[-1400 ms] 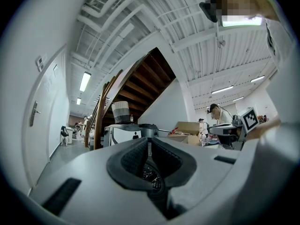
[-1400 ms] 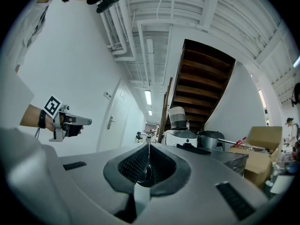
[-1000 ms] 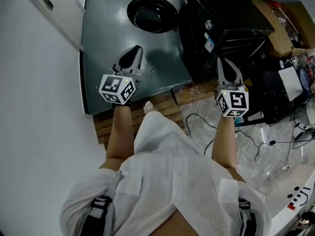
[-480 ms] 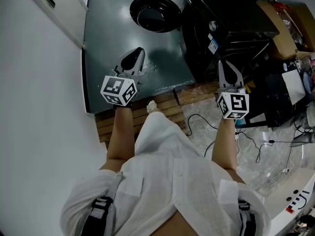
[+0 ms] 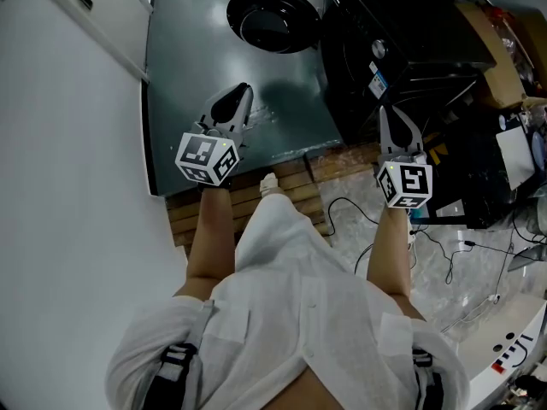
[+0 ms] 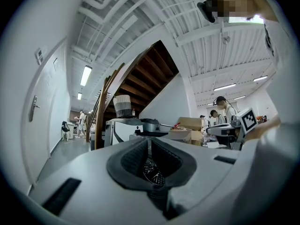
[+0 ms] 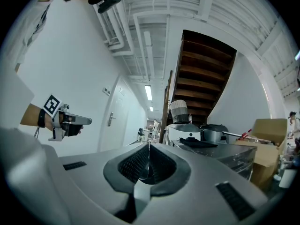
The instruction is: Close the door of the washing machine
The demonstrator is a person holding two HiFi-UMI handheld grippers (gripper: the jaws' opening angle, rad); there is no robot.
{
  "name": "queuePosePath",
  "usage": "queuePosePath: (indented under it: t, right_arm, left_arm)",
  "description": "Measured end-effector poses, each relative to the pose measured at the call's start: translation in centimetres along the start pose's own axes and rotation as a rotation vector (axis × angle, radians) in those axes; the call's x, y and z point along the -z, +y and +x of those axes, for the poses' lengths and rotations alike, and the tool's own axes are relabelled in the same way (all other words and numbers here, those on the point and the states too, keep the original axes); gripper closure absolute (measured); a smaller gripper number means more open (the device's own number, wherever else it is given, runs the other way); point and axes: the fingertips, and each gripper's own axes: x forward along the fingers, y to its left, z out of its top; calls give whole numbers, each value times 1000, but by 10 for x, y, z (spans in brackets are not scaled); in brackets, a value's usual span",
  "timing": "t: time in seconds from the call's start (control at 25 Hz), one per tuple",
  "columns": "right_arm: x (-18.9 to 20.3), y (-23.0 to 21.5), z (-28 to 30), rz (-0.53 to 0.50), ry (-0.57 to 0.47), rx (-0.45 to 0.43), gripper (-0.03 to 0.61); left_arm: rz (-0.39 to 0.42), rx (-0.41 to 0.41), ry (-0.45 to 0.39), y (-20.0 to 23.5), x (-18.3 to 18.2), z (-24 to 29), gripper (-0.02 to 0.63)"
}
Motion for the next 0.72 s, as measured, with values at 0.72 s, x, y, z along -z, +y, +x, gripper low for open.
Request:
queuePosePath:
  t: [0.72]
  right_arm:
    - [24,-15,166,4,83,3,549]
  left_arm:
    - [-59,7,28,130,23,100,581]
